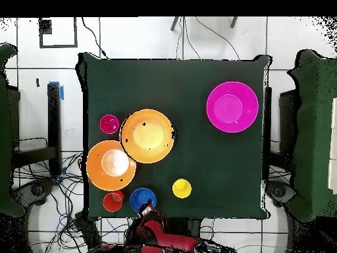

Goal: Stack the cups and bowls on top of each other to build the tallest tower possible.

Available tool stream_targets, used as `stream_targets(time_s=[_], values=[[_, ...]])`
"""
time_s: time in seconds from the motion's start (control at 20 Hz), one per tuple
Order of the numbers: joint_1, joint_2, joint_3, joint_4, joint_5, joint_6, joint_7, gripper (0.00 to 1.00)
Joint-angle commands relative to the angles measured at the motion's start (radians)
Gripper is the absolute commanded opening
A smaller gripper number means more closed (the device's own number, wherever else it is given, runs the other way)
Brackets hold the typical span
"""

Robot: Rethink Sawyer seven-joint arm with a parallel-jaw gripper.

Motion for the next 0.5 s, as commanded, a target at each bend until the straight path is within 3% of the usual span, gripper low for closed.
stream_targets(time_s=[0.05, 0.5], values=[[-0.005, 0.073, 0.087, -0.157, -0.027, -0.051, 0.113, 1.0], [0.002, 0.108, 0.083, -0.173, -0.029, -0.078, 0.116, 1.0]])
